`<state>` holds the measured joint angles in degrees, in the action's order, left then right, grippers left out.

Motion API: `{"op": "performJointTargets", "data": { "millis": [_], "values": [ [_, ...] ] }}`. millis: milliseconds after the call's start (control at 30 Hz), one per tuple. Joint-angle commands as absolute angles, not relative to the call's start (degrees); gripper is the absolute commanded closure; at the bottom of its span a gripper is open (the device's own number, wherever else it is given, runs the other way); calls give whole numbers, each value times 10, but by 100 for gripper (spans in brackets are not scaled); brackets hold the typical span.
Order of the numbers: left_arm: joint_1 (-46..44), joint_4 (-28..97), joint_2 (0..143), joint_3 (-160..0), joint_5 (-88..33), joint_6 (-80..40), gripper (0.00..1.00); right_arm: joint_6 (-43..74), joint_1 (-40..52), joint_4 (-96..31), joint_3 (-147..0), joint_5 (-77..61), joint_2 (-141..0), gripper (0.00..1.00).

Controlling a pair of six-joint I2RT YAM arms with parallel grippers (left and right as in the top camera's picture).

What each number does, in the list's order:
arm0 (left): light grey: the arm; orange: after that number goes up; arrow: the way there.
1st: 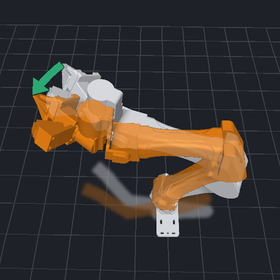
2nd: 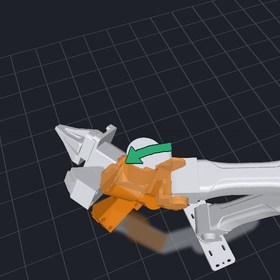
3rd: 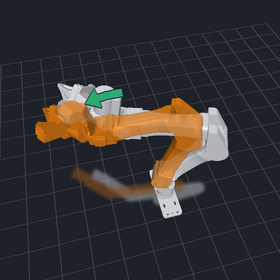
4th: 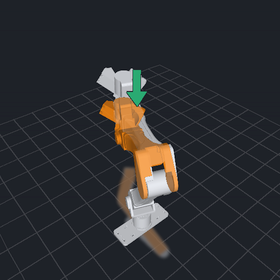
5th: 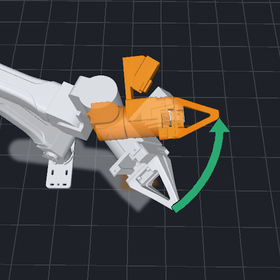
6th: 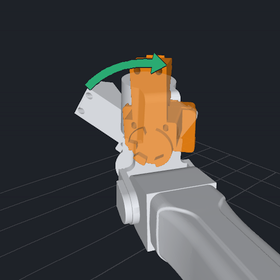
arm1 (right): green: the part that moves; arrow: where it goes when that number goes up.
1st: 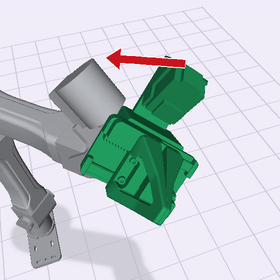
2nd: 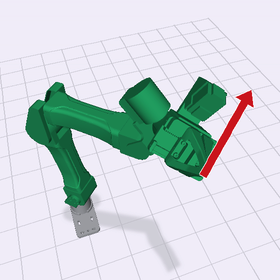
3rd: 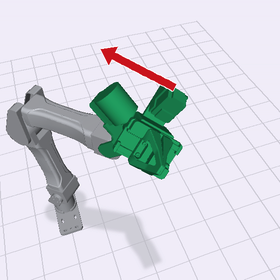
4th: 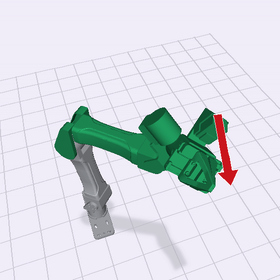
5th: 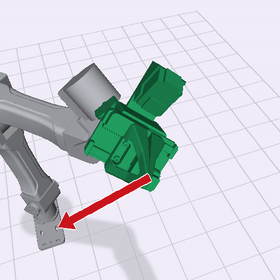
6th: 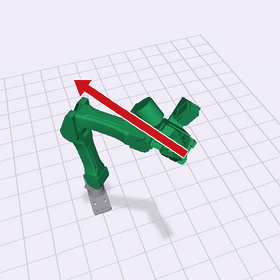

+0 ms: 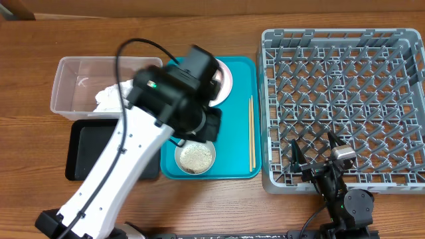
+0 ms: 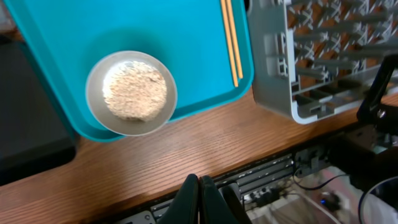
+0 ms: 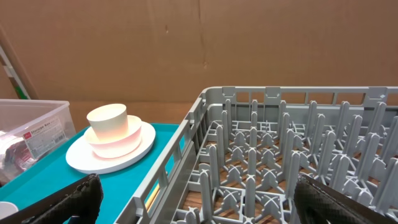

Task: Sort waste into correct bins and load items into the dishwasher
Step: 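Move the left gripper over the rice bowl and lower toward its rim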

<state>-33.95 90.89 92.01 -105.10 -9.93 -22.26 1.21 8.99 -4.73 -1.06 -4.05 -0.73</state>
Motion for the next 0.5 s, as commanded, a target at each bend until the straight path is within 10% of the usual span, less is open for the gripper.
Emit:
{"op": "performJointTargets", "data": {
  "millis": [0,467],
  "values": [
    [-397,897,915,-1035,-55,-277,96,8,89,-45,-4,-40,-2,0],
    [-507,861,916,-1027,-36,-277,96,8,89,-45,-4,-40,-2,0]
  ]
}}
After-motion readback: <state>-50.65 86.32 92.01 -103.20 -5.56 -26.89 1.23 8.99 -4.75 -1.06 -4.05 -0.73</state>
